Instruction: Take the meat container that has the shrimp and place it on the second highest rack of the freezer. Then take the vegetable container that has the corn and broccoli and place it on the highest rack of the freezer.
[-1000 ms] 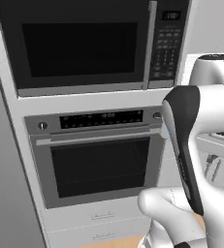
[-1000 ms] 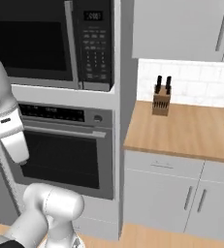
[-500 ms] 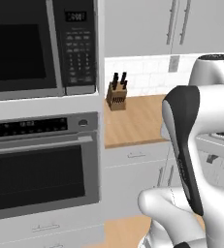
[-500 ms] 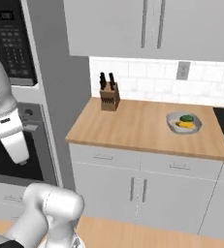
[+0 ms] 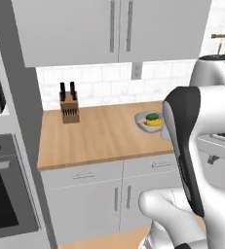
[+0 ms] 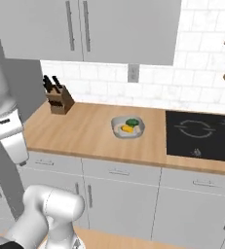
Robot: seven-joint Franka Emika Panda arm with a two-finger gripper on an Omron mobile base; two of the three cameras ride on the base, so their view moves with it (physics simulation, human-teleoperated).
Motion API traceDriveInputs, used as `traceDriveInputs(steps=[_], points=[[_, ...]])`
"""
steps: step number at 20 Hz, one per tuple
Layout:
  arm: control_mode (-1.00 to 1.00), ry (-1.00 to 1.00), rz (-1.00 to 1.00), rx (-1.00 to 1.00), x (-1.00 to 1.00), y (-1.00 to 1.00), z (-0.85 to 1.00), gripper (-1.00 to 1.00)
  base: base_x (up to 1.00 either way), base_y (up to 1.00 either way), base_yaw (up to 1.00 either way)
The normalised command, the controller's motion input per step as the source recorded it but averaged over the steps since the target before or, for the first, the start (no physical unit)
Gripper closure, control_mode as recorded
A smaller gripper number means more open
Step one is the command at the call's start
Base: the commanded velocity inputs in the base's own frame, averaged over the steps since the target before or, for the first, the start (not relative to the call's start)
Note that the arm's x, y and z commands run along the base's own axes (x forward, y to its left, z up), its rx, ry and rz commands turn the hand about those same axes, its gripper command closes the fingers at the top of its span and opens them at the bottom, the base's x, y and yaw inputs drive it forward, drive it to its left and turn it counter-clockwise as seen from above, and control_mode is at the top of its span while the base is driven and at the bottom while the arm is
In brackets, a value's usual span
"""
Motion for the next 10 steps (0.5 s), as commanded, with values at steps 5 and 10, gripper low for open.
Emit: traceDriveInputs(steps=[5,10], points=[[1.00,0.00,0.00,0.00,0.00,0.00,0.00,-1.00,0.54,-0.84,0.01],[1.00,0.00,0.00,0.00,0.00,0.00,0.00,-1.00,0.97,-0.23,0.06]])
